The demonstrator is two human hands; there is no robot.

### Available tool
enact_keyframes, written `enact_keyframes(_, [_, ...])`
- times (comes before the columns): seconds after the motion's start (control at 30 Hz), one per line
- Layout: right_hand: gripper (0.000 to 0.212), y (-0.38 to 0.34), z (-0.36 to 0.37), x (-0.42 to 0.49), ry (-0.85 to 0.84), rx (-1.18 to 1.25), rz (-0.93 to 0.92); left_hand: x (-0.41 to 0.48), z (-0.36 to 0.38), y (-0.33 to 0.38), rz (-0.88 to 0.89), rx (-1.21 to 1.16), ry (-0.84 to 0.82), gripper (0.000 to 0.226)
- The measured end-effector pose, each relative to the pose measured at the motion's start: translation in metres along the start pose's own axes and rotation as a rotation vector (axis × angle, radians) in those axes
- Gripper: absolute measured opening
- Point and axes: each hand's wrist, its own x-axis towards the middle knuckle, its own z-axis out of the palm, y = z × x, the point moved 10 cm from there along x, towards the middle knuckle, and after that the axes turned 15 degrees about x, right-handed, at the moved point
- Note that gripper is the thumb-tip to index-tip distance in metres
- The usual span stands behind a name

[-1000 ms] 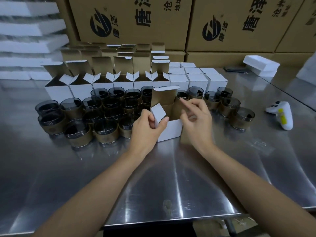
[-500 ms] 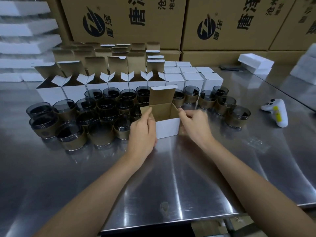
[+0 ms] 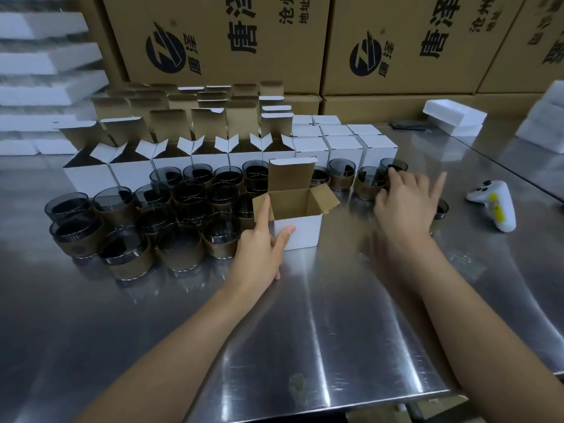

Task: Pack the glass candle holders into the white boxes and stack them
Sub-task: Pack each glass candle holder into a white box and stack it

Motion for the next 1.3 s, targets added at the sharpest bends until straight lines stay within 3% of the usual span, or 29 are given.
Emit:
enact_keyframes(0.1, [0.034,0.011,0.009,0.000,-0.092,-0.140,0.029,0.001,0.001,-0.001,0.003,0.028,-0.009,0.069])
enact_keyframes(0.2, [0.030,0.003,0.004,0.000,-0.071,-0.170,-0.004,0.002,0.001,0.000,0.018,0.066,0.001,0.070])
enact_keyframes(0.43, [0.021,-0.022,0.005,-0.008,-0.110,-0.002,-0.105,0.003,0.000,-0.001,-0.006,0.111,-0.017,0.071])
enact_keyframes(0.5, [0.027,-0.024,0.009,-0.007,-0.143,0.222,-0.100,0.003,0.000,-0.001,-0.010,0.112,-0.019,0.071])
enact_keyframes(0.67, [0.024,-0.008,-0.002,0.000,-0.152,1.170,0.182,0.003,0.001,-0.002,-0.008,0.105,-0.030,0.069])
enact_keyframes(0.83, [0.026,-0.013,-0.005,-0.002,-0.193,1.453,0.269,0.005,0.002,-0.002,-0.004,0.105,-0.046,0.067])
enact_keyframes(0.93, [0.027,-0.025,-0.021,-0.002,-0.175,1.564,0.196,0.005,0.002,0.000,0.015,0.091,-0.054,0.066])
enact_keyframes(1.07, [0.027,-0.057,-0.049,-0.008,-0.188,1.656,-0.038,0.006,0.005,0.006,0.064,0.088,-0.067,0.064])
enact_keyframes(1.2, [0.035,-0.094,-0.049,-0.030,-0.292,1.555,-0.224,0.008,0.007,0.010,0.104,0.081,-0.057,0.060])
enact_keyframes(1.3, [0.033,-0.109,-0.037,-0.043,-0.297,1.329,-0.345,0.008,0.005,0.011,0.109,0.057,-0.042,0.061])
